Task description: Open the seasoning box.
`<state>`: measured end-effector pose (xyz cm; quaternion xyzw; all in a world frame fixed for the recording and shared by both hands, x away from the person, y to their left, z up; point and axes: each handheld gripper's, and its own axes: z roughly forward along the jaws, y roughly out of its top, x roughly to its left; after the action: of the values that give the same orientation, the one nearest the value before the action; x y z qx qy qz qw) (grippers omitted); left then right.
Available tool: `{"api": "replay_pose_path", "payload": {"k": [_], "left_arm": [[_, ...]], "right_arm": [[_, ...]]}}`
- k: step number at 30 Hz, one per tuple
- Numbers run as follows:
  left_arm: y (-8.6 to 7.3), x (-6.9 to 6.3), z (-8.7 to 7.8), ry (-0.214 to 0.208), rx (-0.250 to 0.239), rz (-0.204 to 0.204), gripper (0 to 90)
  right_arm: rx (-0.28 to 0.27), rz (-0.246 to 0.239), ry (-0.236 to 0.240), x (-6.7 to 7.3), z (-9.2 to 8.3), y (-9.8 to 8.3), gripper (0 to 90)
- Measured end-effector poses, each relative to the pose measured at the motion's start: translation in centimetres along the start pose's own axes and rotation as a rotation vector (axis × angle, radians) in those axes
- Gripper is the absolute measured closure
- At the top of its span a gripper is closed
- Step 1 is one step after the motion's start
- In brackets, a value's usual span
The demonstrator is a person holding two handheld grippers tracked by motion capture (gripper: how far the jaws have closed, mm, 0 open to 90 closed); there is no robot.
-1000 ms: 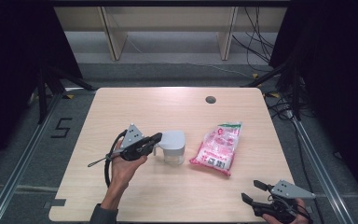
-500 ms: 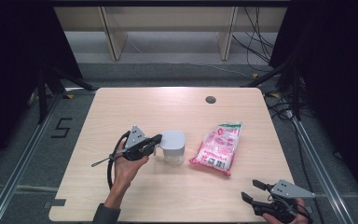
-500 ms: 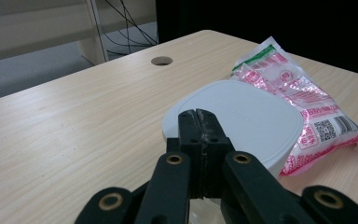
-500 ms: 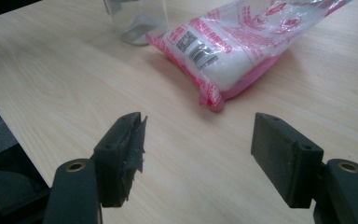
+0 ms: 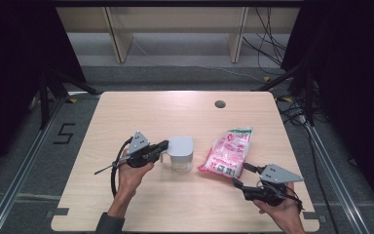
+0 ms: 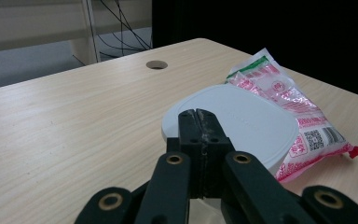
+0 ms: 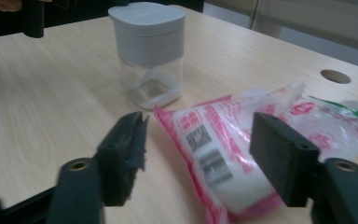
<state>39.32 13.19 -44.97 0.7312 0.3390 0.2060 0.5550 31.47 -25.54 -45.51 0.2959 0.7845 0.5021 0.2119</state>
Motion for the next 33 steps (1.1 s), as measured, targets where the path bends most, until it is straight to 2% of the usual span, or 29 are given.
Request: {"api": "replay_pose_path", "payload": {"k": [1, 2, 4, 5, 6, 7, 8, 9, 10, 11, 12, 13, 16, 17, 19, 23, 24, 26, 27, 28, 29, 30, 31, 32, 33], "left_arm": [[0.0, 0.1, 0.0, 0.000, 0.000, 0.005, 89.5], [0.0, 0.1, -0.1, 0.000, 0.012, 0.019, 89.5], [0.0, 0.2, -0.1, -0.002, 0.012, 0.020, 89.5], [-0.1, 0.2, -0.1, -0.007, 0.008, 0.003, 89.5], [-0.1, 0.2, -0.1, -0.007, 0.008, 0.003, 89.5], [-0.2, 0.4, -0.1, -0.014, 0.001, 0.014, 89.5], [-0.2, 0.4, -0.1, -0.014, 0.001, 0.014, 89.5], [-0.2, 0.3, -0.1, -0.017, -0.003, -0.002, 89.5], [-0.2, 0.3, -0.1, -0.014, -0.009, -0.013, 89.5], [-0.2, 0.2, 0.0, -0.013, -0.016, -0.012, 89.5], [-0.2, 0.3, -0.1, -0.012, -0.001, 0.016, 89.5], [-0.2, 0.3, -0.1, -0.012, -0.004, 0.010, 89.5], [-0.3, 0.3, -0.1, -0.011, -0.010, -0.007, 89.5], [-0.4, 0.2, -0.1, -0.012, -0.024, -0.032, 89.5], [-0.4, 0.2, -0.1, -0.015, -0.029, -0.030, 89.5], [-0.4, 0.3, -0.1, -0.018, -0.033, -0.020, 89.5], [-0.5, 0.3, -0.1, -0.018, -0.034, -0.029, 89.5], [-0.5, 0.4, -0.1, -0.020, -0.033, -0.038, 89.5], [-0.5, 0.4, -0.1, -0.019, -0.034, -0.039, 89.5], [-0.5, 0.3, -0.1, -0.002, -0.036, -0.034, 89.5], [-0.5, 0.4, -0.2, 0.013, -0.032, -0.005, 89.5], [-0.6, 0.2, -0.3, 0.022, -0.035, -0.023, 89.5], [-0.6, 0.2, -0.3, 0.022, -0.035, -0.023, 89.5], [-0.7, 0.3, -0.2, -0.006, -0.046, -0.051, 89.5], [-0.7, 0.3, -0.1, -0.009, -0.050, -0.044, 89.5]], "right_arm": [[0.007, 0.010, 0.013, 0.1, 0.8, 0.3, 43.8], [0.028, -0.004, 0.044, -0.1, 1.6, 0.7, 47.9], [0.052, -0.011, 0.049, 0.0, 3.0, 1.2, 51.4], [0.055, -0.013, 0.050, 0.1, 3.6, 1.4, 54.6], [0.055, -0.013, 0.050, 0.1, 3.6, 1.4, 54.6], [0.054, 0.007, 0.071, 0.4, 4.9, 1.9, 61.2], [0.038, 0.003, 0.071, 0.4, 5.5, 2.0, 63.0], [0.038, 0.003, 0.071, 0.4, 5.5, 2.0, 63.0], [0.064, -0.008, 0.080, 0.5, 6.5, 2.3, 68.0], [0.063, -0.012, 0.082, 0.5, 6.9, 2.4, 71.3], [0.061, -0.015, 0.088, 0.5, 7.3, 2.5, 74.2], [0.057, 0.003, 0.089, 0.7, 7.7, 2.6, 76.6], [0.052, -0.004, 0.092, 0.5, 8.4, 2.9, 80.2], [0.058, -0.010, 0.095, 0.6, 8.7, 3.0, 81.4], [0.053, 0.012, 0.099, 0.6, 9.0, 3.0, 84.4], [0.056, 0.008, 0.098, 0.6, 9.6, 2.8, 87.6], [0.067, 0.021, 0.100, 0.7, 9.7, 2.8, 88.1], [0.058, -0.014, 0.103, 0.7, 10.1, 2.8, 90.0], [0.068, 0.004, 0.108, 0.8, 10.2, 2.8, 90.0], [0.060, -0.007, 0.100, 0.6, 10.2, 2.8, 90.0], [0.060, 0.001, 0.098, 0.6, 10.3, 2.8, 90.0], [0.061, 0.012, 0.104, 0.6, 10.4, 2.8, 90.0], [0.054, 0.000, 0.100, 0.5, 10.5, 2.8, 90.0], [0.059, 0.004, 0.098, 0.5, 10.5, 2.7, 90.0], [0.069, 0.028, 0.101, 0.8, 10.5, 2.7, 90.0]]}}
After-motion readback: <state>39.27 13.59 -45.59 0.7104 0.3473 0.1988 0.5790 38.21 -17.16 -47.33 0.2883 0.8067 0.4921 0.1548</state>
